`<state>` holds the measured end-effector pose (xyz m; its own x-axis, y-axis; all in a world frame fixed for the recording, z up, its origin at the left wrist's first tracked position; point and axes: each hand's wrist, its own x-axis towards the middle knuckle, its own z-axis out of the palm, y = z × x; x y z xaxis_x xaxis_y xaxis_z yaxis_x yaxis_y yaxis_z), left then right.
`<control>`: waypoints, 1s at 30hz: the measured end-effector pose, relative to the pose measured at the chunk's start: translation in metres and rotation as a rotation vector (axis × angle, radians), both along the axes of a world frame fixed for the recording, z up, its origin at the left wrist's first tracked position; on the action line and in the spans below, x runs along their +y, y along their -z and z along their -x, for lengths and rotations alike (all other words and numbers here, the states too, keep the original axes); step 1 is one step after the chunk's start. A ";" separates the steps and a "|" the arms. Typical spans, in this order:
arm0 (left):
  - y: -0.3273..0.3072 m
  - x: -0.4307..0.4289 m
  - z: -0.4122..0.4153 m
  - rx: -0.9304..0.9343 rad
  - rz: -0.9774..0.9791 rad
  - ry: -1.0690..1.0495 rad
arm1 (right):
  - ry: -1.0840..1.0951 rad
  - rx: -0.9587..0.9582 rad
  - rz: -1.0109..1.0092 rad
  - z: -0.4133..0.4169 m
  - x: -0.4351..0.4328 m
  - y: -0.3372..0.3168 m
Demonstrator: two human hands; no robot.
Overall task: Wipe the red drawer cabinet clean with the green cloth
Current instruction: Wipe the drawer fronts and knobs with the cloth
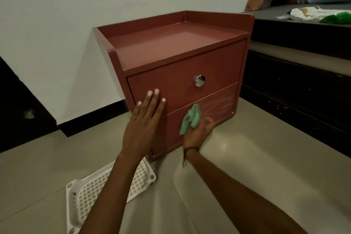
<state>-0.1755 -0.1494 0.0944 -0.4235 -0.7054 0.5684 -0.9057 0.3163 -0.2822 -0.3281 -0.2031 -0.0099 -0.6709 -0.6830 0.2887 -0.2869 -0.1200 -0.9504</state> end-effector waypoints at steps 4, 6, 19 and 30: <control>0.004 -0.002 0.007 0.026 -0.008 -0.019 | -0.023 0.120 -0.027 -0.010 0.005 -0.002; 0.007 -0.004 0.009 0.050 0.001 -0.022 | -0.090 0.084 -0.014 -0.042 0.027 0.008; 0.012 -0.011 0.003 -0.005 0.029 -0.057 | -0.312 0.123 -0.087 -0.075 0.056 0.026; 0.018 -0.012 0.013 0.044 0.039 -0.080 | 0.033 -0.364 -0.158 -0.051 0.026 0.028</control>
